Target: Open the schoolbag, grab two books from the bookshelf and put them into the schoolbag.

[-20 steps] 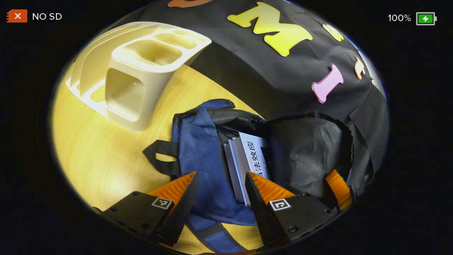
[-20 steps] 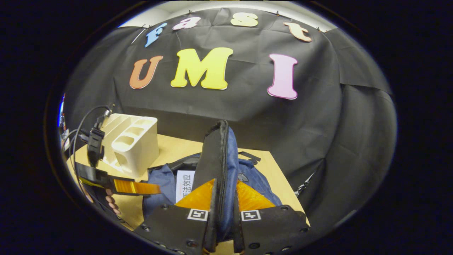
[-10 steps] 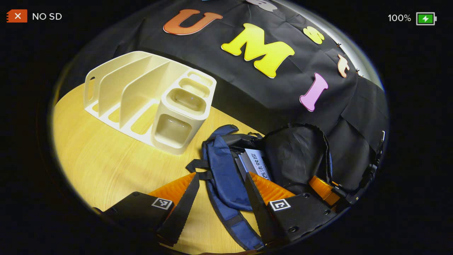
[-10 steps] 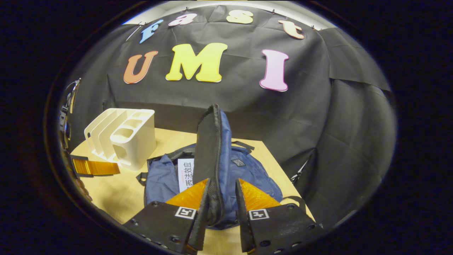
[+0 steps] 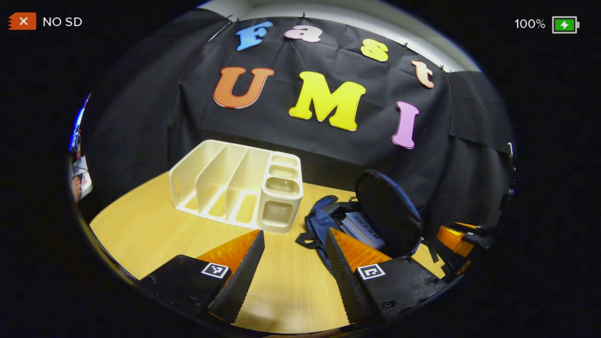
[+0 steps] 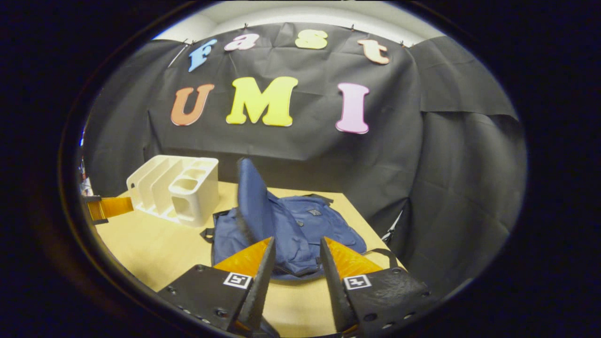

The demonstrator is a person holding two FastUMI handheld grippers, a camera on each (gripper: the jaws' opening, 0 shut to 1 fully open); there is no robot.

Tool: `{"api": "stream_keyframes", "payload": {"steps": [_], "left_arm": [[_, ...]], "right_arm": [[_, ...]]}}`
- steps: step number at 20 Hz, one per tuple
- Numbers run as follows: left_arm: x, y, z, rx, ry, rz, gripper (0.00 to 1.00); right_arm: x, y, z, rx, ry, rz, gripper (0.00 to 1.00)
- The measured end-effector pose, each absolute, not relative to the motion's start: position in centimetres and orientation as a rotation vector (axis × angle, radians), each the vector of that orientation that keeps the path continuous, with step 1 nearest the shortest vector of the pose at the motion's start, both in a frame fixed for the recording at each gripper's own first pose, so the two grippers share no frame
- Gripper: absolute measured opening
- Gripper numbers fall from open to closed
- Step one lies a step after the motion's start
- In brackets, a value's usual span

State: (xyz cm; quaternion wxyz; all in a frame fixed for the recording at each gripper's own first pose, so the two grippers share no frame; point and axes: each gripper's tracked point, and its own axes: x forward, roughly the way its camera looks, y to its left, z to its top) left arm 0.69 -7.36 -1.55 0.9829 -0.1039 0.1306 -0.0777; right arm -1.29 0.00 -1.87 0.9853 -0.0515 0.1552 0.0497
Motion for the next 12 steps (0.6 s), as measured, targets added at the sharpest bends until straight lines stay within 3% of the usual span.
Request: {"api": "stream_keyframes", "payload": {"steps": [3, 5, 6, 7, 12], "left_arm": [[-2.5, -5.7, 1.0, -0.134, 0.147, -0.131, 0.84], [-3.5, -4.9, 2.1, -0.084, 0.075, -0.136, 0.85], [-3.6, -4.4, 2.5, -0.068, 0.051, -0.128, 0.96], [-3.4, -3.6, 2.8, -0.055, 0.029, -0.108, 0.86], [-2.8, -1.1, 2.9, 0.017, -0.038, -0.063, 0.87]], "right_arm": [[-3.0, -0.3, -0.4, 0.031, 0.238, 0.096, 0.85], [-3.6, 0.1, 0.3, 0.043, 0.187, 0.113, 0.85], [-3.4, 0.1, 0.3, 0.027, 0.173, 0.102, 0.87], [-3.1, -0.2, 0.5, 0.032, 0.157, 0.082, 0.89], [-3.7, 2.3, -0.7, 0.023, 0.127, 0.119, 0.99]]}}
